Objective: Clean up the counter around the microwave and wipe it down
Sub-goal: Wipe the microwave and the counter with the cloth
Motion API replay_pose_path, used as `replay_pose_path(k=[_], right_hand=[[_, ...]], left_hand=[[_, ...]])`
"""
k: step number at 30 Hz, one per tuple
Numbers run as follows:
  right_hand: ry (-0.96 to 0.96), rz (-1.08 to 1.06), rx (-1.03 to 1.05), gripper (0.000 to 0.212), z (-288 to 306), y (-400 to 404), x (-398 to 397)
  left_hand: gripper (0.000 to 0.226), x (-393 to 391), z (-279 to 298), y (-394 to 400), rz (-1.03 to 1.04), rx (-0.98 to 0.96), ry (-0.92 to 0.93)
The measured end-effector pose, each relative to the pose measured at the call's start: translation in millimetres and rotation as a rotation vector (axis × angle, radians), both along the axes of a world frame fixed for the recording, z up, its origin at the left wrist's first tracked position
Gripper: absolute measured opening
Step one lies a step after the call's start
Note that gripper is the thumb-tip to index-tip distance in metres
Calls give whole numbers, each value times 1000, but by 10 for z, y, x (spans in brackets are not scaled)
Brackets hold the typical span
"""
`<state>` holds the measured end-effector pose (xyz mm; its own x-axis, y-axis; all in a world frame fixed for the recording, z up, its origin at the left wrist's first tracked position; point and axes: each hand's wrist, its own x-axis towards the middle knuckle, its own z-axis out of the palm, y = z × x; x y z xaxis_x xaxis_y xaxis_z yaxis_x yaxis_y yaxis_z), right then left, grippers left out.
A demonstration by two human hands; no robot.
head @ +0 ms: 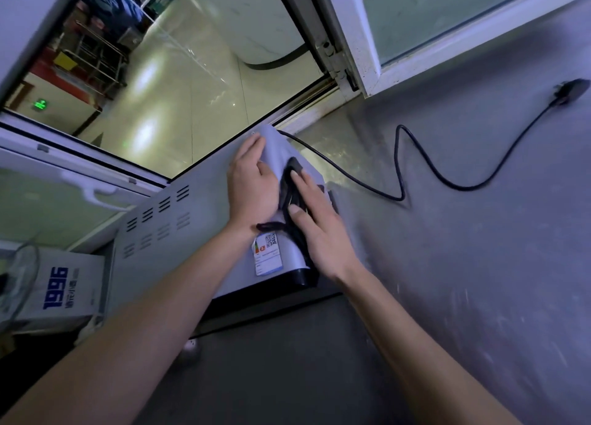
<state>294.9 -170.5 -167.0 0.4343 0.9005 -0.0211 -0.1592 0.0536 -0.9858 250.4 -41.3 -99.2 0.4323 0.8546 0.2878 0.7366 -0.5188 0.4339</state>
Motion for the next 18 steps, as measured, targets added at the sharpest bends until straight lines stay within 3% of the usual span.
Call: replay_pose_path(k=[5, 12, 18], right_hand=[[24, -41, 51, 52, -54, -511, -282], [133, -13, -307, 48, -859, -670, -310], [167, -91, -282, 47, -691, -773, -471]], left_hand=[[50, -7, -19, -20, 6, -34, -25], [50, -5, -14, -9, 6, -56, -29], [51, -1, 26, -27, 20, -79, -36]])
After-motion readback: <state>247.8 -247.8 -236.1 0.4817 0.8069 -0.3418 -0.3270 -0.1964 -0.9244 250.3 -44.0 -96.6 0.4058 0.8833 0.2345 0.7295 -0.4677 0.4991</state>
